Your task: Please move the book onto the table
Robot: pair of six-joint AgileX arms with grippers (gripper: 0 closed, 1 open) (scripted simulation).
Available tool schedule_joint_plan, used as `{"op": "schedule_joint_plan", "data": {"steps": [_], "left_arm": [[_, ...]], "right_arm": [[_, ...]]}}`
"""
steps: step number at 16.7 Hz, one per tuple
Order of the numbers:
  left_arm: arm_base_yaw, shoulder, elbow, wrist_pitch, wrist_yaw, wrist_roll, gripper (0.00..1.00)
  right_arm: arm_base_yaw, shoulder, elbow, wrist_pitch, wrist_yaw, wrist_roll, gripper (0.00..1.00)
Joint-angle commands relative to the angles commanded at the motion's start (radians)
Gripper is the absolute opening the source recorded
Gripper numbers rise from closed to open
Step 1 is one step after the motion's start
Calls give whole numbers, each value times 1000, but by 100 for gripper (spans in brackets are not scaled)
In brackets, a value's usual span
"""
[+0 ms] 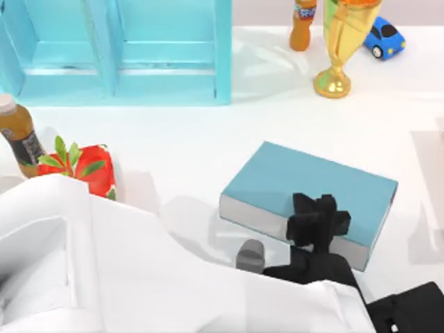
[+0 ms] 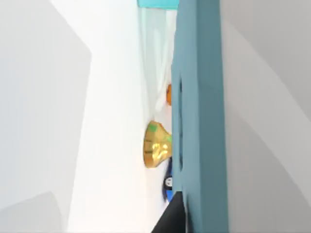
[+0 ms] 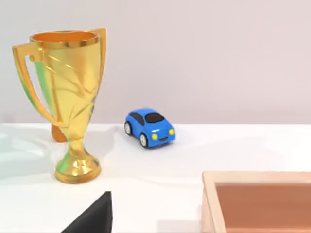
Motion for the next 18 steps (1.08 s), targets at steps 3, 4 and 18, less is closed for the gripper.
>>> {"op": "schedule_joint_plan", "data": {"steps": [3, 4, 18], "left_arm": [[-11, 1, 12, -37, -8, -33, 0], [-13, 1, 13, -42, -9, -37, 0], [-8, 65, -33, 70, -4, -31, 0]], "right_arm": [[0, 0, 0, 0, 0, 0, 100], [0, 0, 0, 0, 0, 0, 100], [0, 0, 0, 0, 0, 0, 100]]}}
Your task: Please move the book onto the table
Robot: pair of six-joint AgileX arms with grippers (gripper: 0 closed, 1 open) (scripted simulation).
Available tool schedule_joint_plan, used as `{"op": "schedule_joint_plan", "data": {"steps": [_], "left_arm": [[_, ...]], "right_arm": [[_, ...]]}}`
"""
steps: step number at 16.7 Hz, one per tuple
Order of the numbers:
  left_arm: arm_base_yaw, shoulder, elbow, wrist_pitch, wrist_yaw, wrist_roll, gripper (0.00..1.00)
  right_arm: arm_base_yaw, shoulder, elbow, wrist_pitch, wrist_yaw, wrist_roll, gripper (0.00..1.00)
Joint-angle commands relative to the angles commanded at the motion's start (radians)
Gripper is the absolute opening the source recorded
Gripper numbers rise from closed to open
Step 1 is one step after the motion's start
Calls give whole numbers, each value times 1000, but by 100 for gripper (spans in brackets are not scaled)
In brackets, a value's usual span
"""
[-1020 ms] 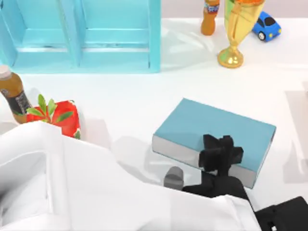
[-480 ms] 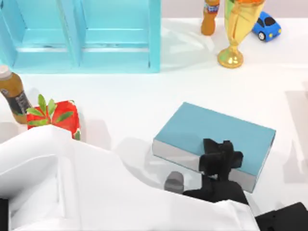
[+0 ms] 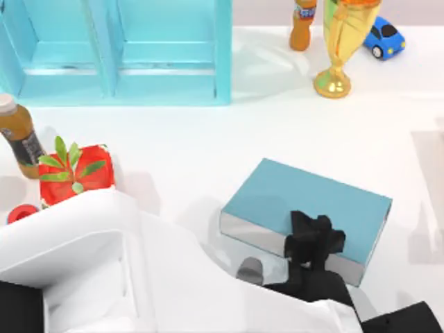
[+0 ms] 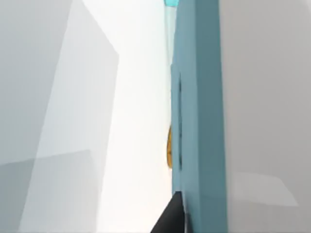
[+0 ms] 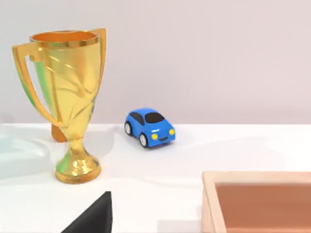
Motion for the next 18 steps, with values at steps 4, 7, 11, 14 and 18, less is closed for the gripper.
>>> {"op": "schedule_joint_plan", "data": {"steps": [4, 7, 11, 14, 18], "left_arm": [[0, 0, 0, 0, 0, 0, 30], [0, 0, 0, 0, 0, 0, 53], [0, 0, 0, 0, 0, 0, 83], [0, 0, 0, 0, 0, 0, 100], [0, 0, 0, 0, 0, 0, 100]], "right_arm": [[0, 0, 0, 0, 0, 0, 100], [0, 0, 0, 0, 0, 0, 100], [0, 0, 0, 0, 0, 0, 100], [0, 0, 0, 0, 0, 0, 100], [0, 0, 0, 0, 0, 0, 100]]}}
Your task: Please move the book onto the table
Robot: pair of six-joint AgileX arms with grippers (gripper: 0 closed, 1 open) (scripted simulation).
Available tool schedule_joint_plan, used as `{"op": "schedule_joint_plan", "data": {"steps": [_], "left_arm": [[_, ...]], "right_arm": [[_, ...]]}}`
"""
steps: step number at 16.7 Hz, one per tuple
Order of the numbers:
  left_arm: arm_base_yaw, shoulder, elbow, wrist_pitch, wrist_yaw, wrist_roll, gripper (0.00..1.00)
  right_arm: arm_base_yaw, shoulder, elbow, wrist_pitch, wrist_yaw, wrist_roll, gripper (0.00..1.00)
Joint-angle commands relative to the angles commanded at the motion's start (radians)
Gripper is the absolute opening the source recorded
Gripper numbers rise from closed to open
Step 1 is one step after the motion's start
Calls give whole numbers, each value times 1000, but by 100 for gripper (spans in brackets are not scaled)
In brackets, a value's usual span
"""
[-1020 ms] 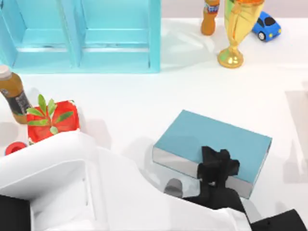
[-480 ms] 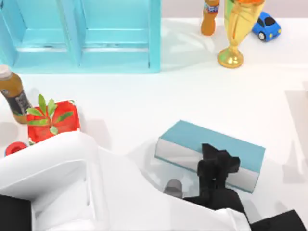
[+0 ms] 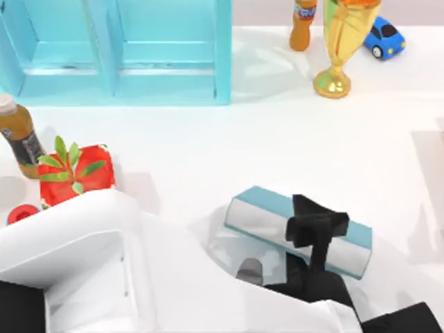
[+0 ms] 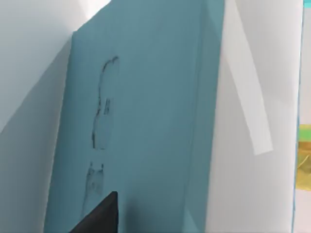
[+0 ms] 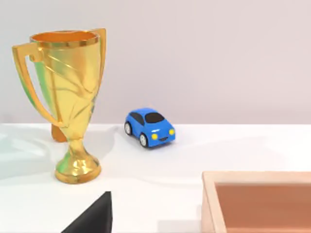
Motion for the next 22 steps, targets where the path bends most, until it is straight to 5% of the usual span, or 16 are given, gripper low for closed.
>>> {"op": "schedule_joint_plan", "data": {"steps": [6, 10, 22], "left_arm": [[-9, 4, 4, -13, 1, -13, 100], [-84, 46, 61, -163, 7, -162, 100], [-360, 216, 329, -1194, 94, -1116, 100]], "right_arm": [[0, 0, 0, 0, 0, 0, 100], [0, 0, 0, 0, 0, 0, 100], [0, 0, 0, 0, 0, 0, 100]]}}
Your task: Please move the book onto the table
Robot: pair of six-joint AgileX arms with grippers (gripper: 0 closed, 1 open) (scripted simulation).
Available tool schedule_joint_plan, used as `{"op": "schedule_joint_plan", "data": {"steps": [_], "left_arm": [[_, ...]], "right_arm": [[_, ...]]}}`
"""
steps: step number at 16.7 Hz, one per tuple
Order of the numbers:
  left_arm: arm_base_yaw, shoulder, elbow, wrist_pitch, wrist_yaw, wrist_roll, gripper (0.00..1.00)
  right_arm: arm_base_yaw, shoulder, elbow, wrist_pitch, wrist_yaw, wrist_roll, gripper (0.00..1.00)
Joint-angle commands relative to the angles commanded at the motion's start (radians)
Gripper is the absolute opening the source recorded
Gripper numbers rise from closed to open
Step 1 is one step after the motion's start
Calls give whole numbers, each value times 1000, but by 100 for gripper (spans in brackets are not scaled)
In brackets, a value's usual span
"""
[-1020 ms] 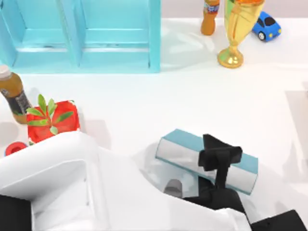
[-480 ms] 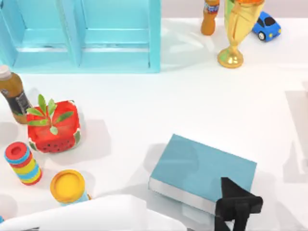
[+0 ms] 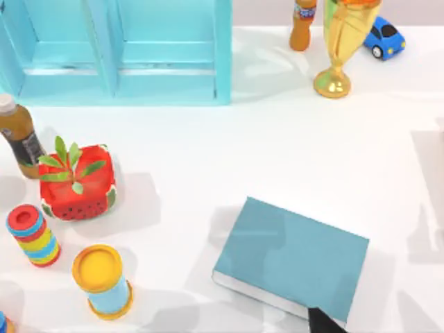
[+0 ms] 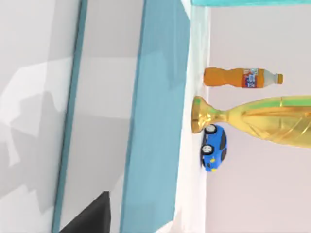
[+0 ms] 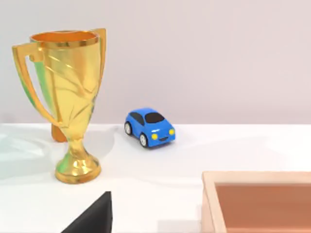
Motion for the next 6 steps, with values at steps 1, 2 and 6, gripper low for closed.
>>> {"op": "schedule_joint_plan", "data": {"steps": [1, 2, 6], "left_arm": [[-13, 7, 15, -52, 8, -50, 100], [-24, 13, 27, -93, 15, -89, 100], [-40, 21, 45, -154, 24, -146, 100]], "right_arm": [[0, 0, 0, 0, 0, 0, 100], [0, 0, 0, 0, 0, 0, 100], [0, 0, 0, 0, 0, 0, 100]]}}
